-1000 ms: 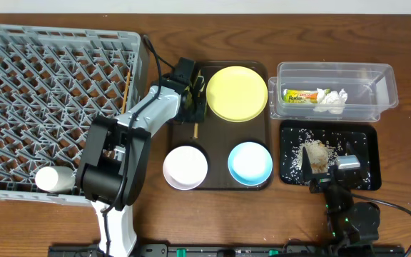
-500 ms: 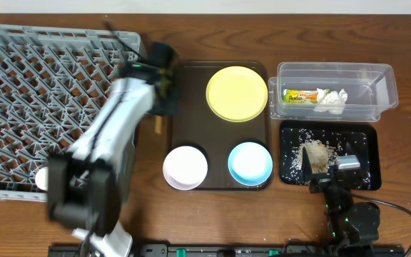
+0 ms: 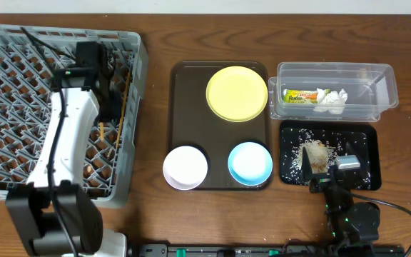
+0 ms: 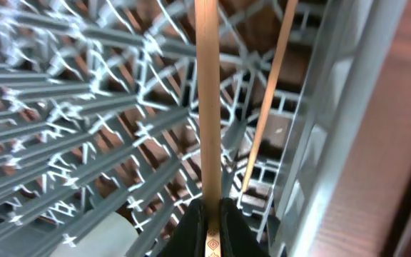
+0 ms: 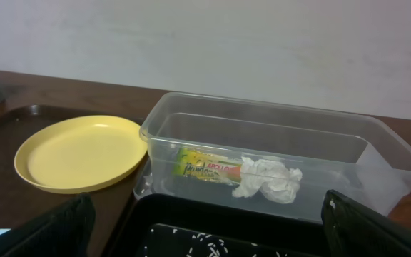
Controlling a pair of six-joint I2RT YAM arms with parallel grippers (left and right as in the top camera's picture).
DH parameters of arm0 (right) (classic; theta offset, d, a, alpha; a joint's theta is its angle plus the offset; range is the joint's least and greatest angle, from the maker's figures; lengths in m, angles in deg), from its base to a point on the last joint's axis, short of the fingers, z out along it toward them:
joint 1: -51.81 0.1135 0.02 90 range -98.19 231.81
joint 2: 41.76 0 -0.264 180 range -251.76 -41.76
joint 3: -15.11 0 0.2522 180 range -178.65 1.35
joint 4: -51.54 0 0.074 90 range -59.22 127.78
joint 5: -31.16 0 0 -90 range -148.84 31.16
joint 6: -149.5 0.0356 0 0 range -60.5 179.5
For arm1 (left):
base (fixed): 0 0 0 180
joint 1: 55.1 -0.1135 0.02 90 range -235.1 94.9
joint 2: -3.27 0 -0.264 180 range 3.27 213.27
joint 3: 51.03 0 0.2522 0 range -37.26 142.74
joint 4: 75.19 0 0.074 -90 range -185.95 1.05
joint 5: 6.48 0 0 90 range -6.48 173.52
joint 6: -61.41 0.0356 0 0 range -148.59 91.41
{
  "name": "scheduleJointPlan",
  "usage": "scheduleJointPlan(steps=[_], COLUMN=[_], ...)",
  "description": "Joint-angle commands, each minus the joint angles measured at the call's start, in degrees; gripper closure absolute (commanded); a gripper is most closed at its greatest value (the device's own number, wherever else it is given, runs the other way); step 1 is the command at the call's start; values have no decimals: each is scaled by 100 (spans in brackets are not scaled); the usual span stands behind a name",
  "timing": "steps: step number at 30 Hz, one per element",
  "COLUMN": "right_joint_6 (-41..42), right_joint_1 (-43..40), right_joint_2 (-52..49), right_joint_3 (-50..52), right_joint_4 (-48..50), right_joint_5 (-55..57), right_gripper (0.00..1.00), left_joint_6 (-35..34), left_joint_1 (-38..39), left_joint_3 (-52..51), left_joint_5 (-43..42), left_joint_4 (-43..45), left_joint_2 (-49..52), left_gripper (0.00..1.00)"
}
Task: Sort waste into correct bins and load items into the dishwasher
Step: 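Insert the second chopstick into the dish rack and release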
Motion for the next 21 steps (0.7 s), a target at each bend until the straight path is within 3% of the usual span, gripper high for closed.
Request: scheduleJointPlan(steps=[1, 3, 10, 13, 16, 17, 18, 19, 21], right_joint_6=[-50, -50, -50, -50, -50, -50, -50, -50, -50], right_joint_1=[-37, -37, -37, -37, -37, -37, -37, -37, -37], right_joint_2=[31, 31, 31, 31, 31, 31, 31, 31, 31], right_joint_3=[13, 13, 13, 13, 13, 13, 13, 13, 13], right_joint_4=[-15, -15, -15, -15, -15, -15, -15, -15, -15], right_joint_5=[26, 26, 26, 26, 26, 26, 26, 26, 26], right_gripper=[1, 1, 1, 1, 1, 1, 1, 1, 1], left_joint_6=[225, 328, 275, 0, -68, -68, -68, -63, -66], left_joint_1=[52, 70, 74, 92, 192, 214, 236, 254, 317], left_joint_3=[-153, -173, -111, 203, 656, 667, 667, 667, 664], left_joint_5=[-282, -581, -673, -675, -1722, -2238, -2806, -3418, -4100], left_joint_4=[0, -4, -94, -474, -935, -929, -940, -968, -1047], left_joint_2=[155, 236, 286, 162, -295, -435, -562, -686, -826], left_gripper=[94, 92, 55, 49, 43, 37, 23, 17, 18])
